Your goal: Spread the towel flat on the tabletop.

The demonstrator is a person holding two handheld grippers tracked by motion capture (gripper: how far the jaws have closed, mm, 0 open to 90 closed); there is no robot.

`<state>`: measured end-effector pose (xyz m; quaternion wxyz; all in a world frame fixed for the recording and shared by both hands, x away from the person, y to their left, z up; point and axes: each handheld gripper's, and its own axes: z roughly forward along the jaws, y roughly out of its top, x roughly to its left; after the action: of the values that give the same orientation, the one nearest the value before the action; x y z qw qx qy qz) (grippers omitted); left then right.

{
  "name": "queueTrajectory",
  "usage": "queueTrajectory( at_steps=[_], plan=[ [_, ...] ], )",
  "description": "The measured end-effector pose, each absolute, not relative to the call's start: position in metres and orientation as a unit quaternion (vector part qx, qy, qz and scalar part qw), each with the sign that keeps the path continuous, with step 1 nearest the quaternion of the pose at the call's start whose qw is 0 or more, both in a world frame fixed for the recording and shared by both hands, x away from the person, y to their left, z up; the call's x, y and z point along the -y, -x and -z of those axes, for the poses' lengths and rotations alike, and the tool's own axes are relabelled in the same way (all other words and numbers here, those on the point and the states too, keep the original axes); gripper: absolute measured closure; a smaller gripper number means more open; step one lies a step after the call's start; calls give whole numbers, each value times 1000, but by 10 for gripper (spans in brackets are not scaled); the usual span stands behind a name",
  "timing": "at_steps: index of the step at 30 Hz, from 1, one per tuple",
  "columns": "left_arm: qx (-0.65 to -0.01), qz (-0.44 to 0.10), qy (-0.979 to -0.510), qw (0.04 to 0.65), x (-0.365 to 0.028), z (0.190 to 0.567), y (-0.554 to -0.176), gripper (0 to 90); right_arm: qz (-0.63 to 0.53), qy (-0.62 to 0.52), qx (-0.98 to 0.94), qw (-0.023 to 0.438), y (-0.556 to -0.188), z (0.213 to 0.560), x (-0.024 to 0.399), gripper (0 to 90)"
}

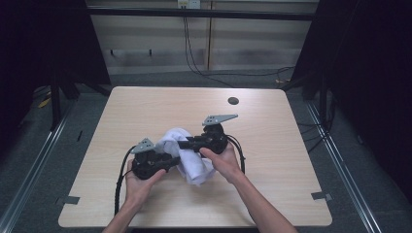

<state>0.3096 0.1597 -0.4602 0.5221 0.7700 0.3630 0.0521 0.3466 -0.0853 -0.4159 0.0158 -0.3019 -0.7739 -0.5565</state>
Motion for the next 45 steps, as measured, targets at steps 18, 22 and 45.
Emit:
queueTrajectory(
  at_steps=[18,22,45],
  plan=[
    [-367,-116,-720,577,-212,403,-311,889,558,419,708,-110,-378,384,177,773],
    [-372,-113,-732,559,-206,413,-313,888,515,445,723,-116,-379,401,182,555],
    [-363,-94,-739,559,-193,420,-313,881,511,268,817,23,-352,453,65,493]
  ],
)
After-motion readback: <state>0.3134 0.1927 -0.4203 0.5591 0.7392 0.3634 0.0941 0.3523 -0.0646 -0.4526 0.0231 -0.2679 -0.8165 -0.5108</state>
